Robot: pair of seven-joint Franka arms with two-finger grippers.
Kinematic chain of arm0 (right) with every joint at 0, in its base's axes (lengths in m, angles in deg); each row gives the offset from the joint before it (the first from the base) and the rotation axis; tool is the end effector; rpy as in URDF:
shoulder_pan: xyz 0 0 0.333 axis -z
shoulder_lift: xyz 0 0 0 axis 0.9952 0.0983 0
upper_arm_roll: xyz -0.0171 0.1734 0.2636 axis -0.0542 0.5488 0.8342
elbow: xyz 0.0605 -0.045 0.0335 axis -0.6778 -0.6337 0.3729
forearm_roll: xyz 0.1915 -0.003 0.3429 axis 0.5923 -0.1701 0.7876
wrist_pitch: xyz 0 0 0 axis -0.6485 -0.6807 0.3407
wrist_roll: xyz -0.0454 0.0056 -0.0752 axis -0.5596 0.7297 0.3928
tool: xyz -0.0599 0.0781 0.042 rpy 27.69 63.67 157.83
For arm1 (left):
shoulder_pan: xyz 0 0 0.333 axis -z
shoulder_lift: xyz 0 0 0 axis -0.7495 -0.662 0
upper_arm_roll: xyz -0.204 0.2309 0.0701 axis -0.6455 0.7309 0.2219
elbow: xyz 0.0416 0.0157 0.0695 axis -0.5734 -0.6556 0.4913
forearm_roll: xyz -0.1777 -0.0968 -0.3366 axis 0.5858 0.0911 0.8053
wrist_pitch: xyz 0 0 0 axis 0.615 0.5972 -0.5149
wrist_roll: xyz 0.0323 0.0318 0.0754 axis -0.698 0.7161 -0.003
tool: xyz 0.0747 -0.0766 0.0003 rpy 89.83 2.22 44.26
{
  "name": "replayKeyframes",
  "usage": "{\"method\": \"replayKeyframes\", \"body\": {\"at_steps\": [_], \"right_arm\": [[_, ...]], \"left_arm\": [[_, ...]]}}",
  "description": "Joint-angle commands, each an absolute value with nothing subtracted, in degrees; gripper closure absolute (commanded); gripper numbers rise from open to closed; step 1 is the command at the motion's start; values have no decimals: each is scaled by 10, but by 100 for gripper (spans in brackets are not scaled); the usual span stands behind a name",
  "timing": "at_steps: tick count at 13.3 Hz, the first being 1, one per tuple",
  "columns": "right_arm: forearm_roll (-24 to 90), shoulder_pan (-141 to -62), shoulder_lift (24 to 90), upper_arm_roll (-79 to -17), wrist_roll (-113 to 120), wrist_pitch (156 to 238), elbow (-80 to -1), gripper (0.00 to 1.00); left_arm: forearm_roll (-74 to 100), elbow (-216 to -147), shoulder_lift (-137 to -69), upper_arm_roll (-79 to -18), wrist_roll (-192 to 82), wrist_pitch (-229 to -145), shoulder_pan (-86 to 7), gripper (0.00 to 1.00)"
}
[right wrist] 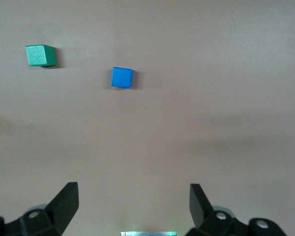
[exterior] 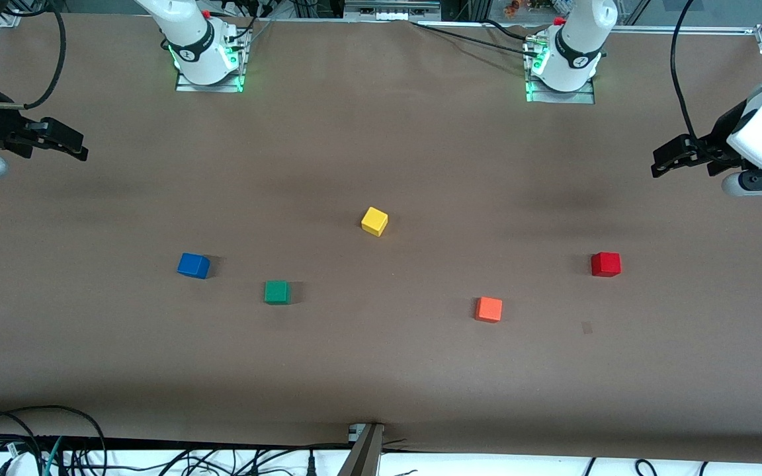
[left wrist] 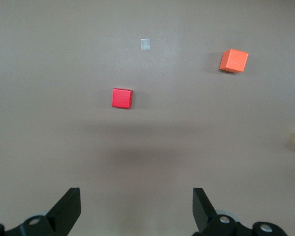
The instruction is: Pass red block to right arm, stack on blue
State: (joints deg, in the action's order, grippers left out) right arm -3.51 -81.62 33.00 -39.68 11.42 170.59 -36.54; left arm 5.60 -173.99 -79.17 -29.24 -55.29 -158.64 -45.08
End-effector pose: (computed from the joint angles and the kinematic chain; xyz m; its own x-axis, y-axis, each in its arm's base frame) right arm 0.5472 0.0016 0.5912 0.9953 -0.0437 -0.0865 -0.0437 -0.9990 0.0015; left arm 0.5601 -0.0265 0.5902 0.9946 0.0606 -0.0842 0.0619 -0.9980 0.0128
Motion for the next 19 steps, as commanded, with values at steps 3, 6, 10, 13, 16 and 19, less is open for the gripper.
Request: {"method": "replayKeyframes", "body": {"at_steps": [3,6,10,13,16,19], "right_arm": [[-28,-816,326,-397,120,1697,-361,0],[-28,-815,329,-401,113,1701,-360,0],[-28,-815,329,-401,114,1700,-360,0],[-28,-815,329,-401,112,1698,-360,0],[-28,-815,329,-401,113,1698,-361,0],[-28,-815,328,-401,113,1697,-361,0]], "left_arm": [[62,-1739,-804,-292,-561,-1583,-450,0],[61,-1739,-810,-291,-560,-1581,-453,0],[61,-1739,-823,-287,-561,-1562,-454,0],[44,-1739,-824,-290,-560,-1562,-453,0],[40,-1739,-841,-289,-561,-1562,-453,0],[34,-1739,-860,-286,-561,-1568,-456,0]]}}
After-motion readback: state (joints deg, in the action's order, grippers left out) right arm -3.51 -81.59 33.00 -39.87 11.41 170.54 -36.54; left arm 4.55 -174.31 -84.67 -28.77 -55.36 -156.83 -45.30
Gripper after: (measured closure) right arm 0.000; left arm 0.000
